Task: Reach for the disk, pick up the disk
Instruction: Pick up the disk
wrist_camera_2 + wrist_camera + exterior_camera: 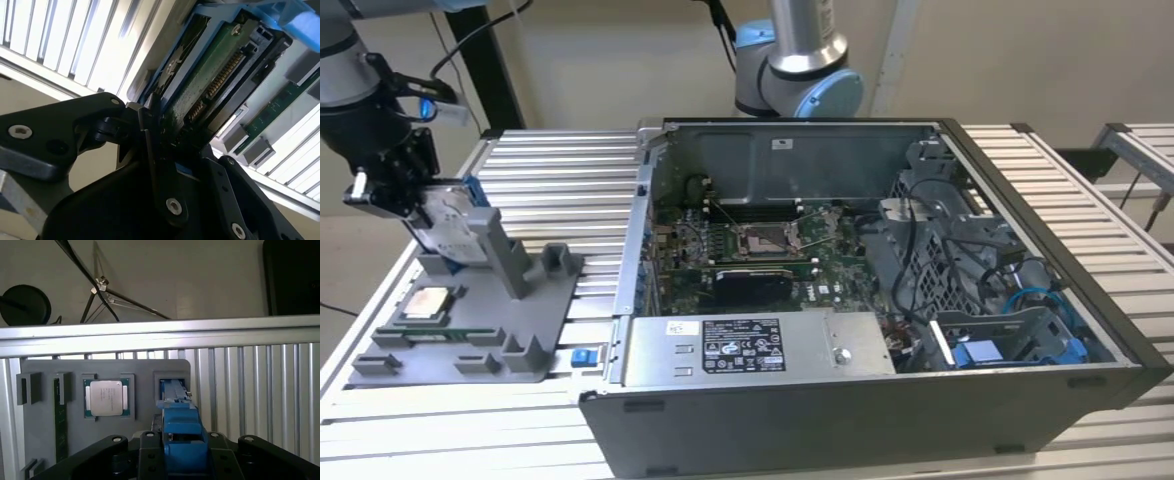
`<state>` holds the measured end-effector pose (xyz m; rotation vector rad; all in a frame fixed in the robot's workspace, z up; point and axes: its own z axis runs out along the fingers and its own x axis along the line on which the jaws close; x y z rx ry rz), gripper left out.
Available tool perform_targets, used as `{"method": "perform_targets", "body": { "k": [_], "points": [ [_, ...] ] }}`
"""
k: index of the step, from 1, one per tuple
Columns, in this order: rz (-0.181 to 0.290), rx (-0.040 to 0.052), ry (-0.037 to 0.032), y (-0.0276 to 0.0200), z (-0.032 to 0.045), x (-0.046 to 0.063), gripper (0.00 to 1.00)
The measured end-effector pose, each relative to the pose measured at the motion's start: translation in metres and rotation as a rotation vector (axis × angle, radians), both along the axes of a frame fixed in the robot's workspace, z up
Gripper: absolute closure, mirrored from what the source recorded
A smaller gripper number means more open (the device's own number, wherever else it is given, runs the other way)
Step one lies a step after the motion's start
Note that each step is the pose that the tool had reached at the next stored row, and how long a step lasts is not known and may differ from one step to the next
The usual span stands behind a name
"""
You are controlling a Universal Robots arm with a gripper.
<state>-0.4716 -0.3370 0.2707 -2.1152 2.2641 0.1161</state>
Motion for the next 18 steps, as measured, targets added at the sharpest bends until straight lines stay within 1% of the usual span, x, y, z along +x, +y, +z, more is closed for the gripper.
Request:
{"method": "perform_targets", "body": {
  "k": [7, 18],
  "points": [
    [0.0, 0.0, -0.0001, 0.0, 0.0065, 0.0, 1.0],
    [0.0, 0.0, 0.0, 0.0, 0.0196, 0.0, 1.0]
  ]
}}
